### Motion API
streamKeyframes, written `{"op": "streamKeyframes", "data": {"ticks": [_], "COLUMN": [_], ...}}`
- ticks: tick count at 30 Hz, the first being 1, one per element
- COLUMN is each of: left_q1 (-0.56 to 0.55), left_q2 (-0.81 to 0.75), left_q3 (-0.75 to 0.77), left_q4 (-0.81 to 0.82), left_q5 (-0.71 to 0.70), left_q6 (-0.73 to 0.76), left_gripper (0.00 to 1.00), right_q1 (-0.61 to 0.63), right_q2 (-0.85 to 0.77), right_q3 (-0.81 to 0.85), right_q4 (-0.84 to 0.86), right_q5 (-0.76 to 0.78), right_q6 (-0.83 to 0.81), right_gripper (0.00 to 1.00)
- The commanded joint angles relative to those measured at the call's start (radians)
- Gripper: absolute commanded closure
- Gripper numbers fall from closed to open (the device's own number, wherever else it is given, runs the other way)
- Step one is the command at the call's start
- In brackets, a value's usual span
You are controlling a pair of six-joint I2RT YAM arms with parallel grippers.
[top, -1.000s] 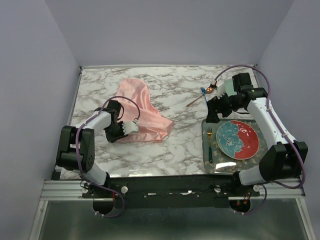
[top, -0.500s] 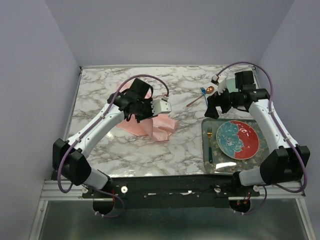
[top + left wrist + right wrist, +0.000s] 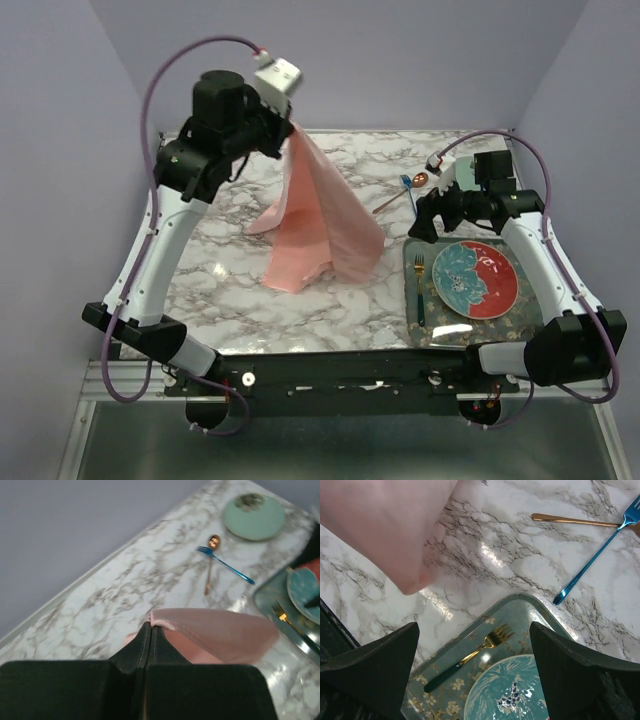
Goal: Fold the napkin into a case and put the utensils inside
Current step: Pick up the crumpled napkin from the center of the board.
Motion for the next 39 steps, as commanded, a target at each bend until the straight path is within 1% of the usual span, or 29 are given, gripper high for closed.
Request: {"op": "streamKeyframes", "data": {"ticks": [1, 2, 3, 4, 5, 6, 7, 8, 9, 10, 11, 12, 14, 15, 17, 18, 20, 21, 23, 24, 26, 28, 32, 35, 39], "left_q1": [0.211, 0.286, 0.317, 0.343, 0.374, 0.429, 0.462, 0.489, 0.541, 0.552, 0.558, 0.565, 0.566, 0.566, 0.566, 0.566, 0.572, 0.575, 0.58, 0.581, 0.583, 0.583, 0.583, 0.585, 0.586], "left_q2": [0.035, 0.042, 0.065, 0.077, 0.085, 0.088, 0.082, 0.076, 0.061, 0.055, 0.048, 0.042, 0.045, 0.048, 0.058, 0.07, 0.082, 0.096, 0.107, 0.113, 0.114, 0.119, 0.136, 0.145, 0.156], "left_q3": [0.007, -0.007, -0.024, -0.066, -0.099, -0.139, -0.227, -0.267, -0.307, -0.373, -0.401, -0.427, -0.479, -0.495, -0.524, -0.532, -0.545, -0.547, -0.549, -0.547, -0.541, -0.532, -0.513, -0.506, -0.495], "left_q4": [0.04, 0.028, -0.011, -0.032, -0.048, -0.052, -0.045, -0.036, -0.01, 0.0, 0.007, 0.023, 0.029, 0.032, 0.03, 0.03, 0.032, 0.029, 0.027, 0.024, 0.024, 0.023, 0.014, 0.012, 0.004], "left_q5": [-0.408, -0.441, -0.467, -0.524, -0.539, -0.535, -0.524, -0.483, -0.455, -0.426, -0.412, -0.374, -0.352, -0.348, -0.351, -0.364, -0.369, -0.368, -0.345, -0.339, -0.311, -0.293, -0.263, -0.26, -0.254], "left_q6": [-0.262, -0.307, -0.327, -0.345, -0.371, -0.379, -0.384, -0.39, -0.388, -0.384, -0.378, -0.349, -0.327, -0.325, -0.316, -0.318, -0.318, -0.319, -0.312, -0.309, -0.298, -0.287, -0.278, -0.273, -0.264], "left_gripper": [1.0, 1.0, 1.0, 1.0, 1.0, 1.0, 1.0, 1.0, 1.0, 1.0, 1.0, 1.0, 1.0, 1.0, 1.0, 1.0, 1.0, 1.0, 1.0, 1.0, 1.0, 1.0, 1.0, 1.0, 1.0], "right_q1": [0.003, 0.003, 0.005, 0.008, 0.011, 0.022, 0.031, 0.042, 0.068, 0.082, 0.101, 0.143, 0.19, 0.242, 0.295, 0.351, 0.408, 0.454, 0.493, 0.526, 0.551, 0.577, 0.606, 0.626, 0.635], "right_q2": [-0.016, -0.013, -0.008, 0.004, 0.01, 0.012, 0.016, 0.019, 0.022, 0.027, 0.036, 0.041, 0.061, 0.084, 0.121, 0.16, 0.196, 0.237, 0.277, 0.297, 0.357, 0.394, 0.504, 0.555, 0.614], "right_q3": [-0.018, -0.019, -0.018, -0.018, -0.018, -0.021, -0.03, -0.036, -0.042, -0.056, -0.062, -0.068, -0.07, -0.067, -0.05, -0.044, -0.031, -0.019, -0.008, 0.005, 0.027, 0.057, 0.117, 0.163, 0.173], "right_q4": [0.035, 0.037, 0.038, 0.04, 0.043, 0.046, 0.061, 0.072, 0.08, 0.101, 0.113, 0.126, 0.155, 0.167, 0.196, 0.204, 0.238, 0.247, 0.274, 0.281, 0.282, 0.285, 0.285, 0.285, 0.284], "right_q5": [-0.071, -0.077, -0.088, -0.09, -0.093, -0.097, -0.094, -0.088, -0.076, -0.067, -0.056, -0.027, -0.001, 0.022, 0.034, 0.051, 0.08, 0.096, 0.119, 0.151, 0.174, 0.202, 0.22, 0.252, 0.275], "right_q6": [0.021, 0.026, 0.029, 0.038, 0.043, 0.047, 0.059, 0.066, 0.067, 0.072, 0.075, 0.078, 0.072, 0.07, 0.067, 0.069, 0.07, 0.069, 0.047, 0.034, -0.009, -0.031, -0.022, -0.002, 0.0], "right_gripper": [0.0, 0.0, 0.0, 0.0, 0.0, 0.0, 0.0, 0.0, 0.0, 0.0, 0.01, 0.05, 0.11, 0.21, 0.28, 0.33, 0.39, 0.44, 0.47, 0.47, 0.47, 0.45, 0.42, 0.4, 0.38]}}
